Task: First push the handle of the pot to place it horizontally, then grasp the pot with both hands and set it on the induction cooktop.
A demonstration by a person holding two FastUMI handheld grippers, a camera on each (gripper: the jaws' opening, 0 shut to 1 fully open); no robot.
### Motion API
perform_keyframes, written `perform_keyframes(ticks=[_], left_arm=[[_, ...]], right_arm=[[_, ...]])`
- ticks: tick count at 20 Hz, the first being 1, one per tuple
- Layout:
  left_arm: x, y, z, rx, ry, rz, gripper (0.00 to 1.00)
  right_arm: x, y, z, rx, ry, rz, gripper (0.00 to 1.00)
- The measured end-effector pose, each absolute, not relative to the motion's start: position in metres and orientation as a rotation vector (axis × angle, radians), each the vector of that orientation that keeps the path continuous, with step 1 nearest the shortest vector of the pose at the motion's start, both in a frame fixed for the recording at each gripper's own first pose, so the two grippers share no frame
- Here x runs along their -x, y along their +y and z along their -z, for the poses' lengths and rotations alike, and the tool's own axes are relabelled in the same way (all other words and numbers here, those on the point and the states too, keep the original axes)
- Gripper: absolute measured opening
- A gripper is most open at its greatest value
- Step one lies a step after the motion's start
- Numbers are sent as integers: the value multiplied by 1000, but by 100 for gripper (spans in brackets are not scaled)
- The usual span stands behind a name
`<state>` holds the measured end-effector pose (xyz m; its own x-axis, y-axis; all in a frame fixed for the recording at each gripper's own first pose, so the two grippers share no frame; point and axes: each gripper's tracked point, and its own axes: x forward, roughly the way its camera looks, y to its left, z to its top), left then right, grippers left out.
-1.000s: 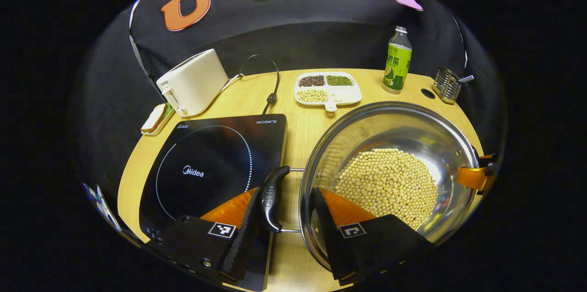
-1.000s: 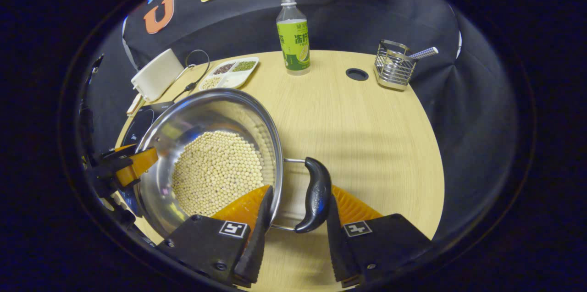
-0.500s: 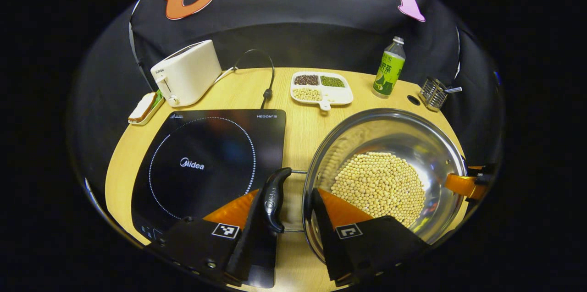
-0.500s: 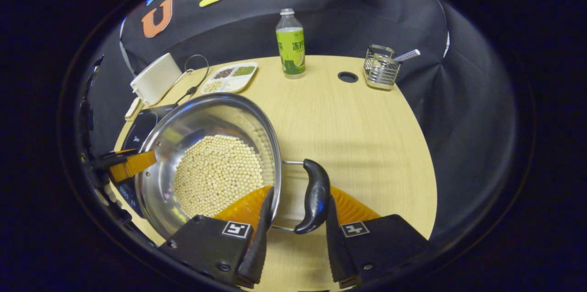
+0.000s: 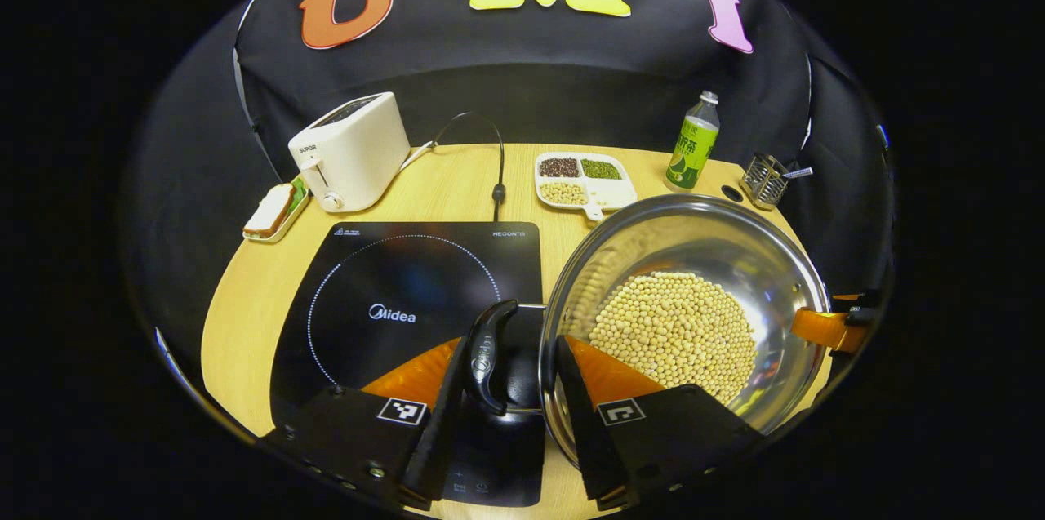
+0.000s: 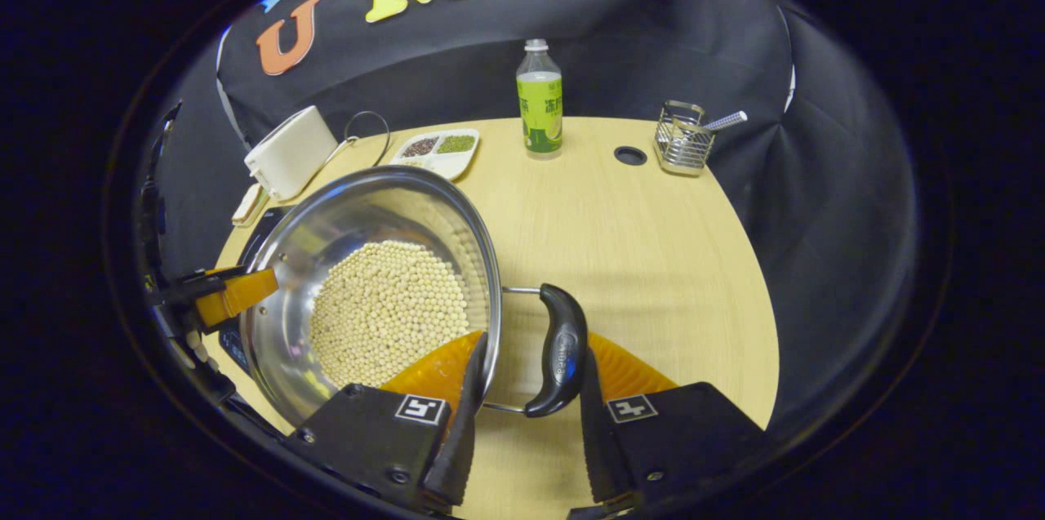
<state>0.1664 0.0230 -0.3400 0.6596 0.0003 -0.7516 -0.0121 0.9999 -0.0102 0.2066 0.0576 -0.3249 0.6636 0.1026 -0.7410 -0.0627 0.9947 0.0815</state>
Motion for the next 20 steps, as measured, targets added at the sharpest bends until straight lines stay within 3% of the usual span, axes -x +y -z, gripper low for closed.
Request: perform_keyframes(ticks=[20], left_arm=[[-147,179,320,17,843,-122,61]], right_arm=[[-209,216,312,-36,842,-185,55]])
